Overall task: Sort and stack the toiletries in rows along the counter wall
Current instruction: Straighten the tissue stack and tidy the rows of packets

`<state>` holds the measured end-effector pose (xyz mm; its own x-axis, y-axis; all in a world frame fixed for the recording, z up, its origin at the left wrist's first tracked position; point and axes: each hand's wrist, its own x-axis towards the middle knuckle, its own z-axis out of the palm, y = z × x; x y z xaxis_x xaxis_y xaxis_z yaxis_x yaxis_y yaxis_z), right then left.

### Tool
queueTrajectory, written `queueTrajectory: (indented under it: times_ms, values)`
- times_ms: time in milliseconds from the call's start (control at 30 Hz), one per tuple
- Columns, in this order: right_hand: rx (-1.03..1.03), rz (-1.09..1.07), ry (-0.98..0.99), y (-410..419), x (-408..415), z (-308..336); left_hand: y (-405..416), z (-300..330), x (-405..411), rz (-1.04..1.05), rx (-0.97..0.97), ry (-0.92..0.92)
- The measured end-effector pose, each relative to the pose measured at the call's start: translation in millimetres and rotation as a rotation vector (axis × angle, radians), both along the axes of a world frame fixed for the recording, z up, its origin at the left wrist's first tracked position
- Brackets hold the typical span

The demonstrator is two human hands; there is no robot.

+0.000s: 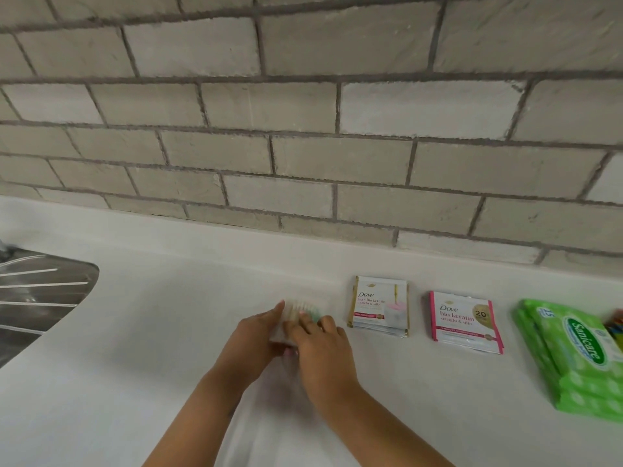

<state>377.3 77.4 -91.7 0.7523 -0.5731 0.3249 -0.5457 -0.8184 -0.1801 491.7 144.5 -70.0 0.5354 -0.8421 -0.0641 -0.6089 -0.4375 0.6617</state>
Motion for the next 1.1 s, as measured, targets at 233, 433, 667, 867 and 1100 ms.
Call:
queueTrajectory:
  times_ms: [233, 433, 667, 867, 1100]
  values:
    - [-0.104, -0.042, 0.098, -21, 9, 2, -22, -1, 5, -0.042, 0.028, -0.095]
    - [-0.07, -0.05, 0.103, -31, 16, 5, -37, -4, 12, -0.074, 0.075, -0.186]
    - [-0.034, 0.029, 0.133, -39, 13, 9, -45, -6, 13, -0.098, 0.201, -0.332]
    - [-0.018, 0.031, 0.158, -38, 13, 12, -46, -9, 11, -0.084, 0.222, -0.35]
    - [0.018, 0.041, 0.14, -38, 8, 15, -45, -13, 10, -0.057, 0.197, -0.334]
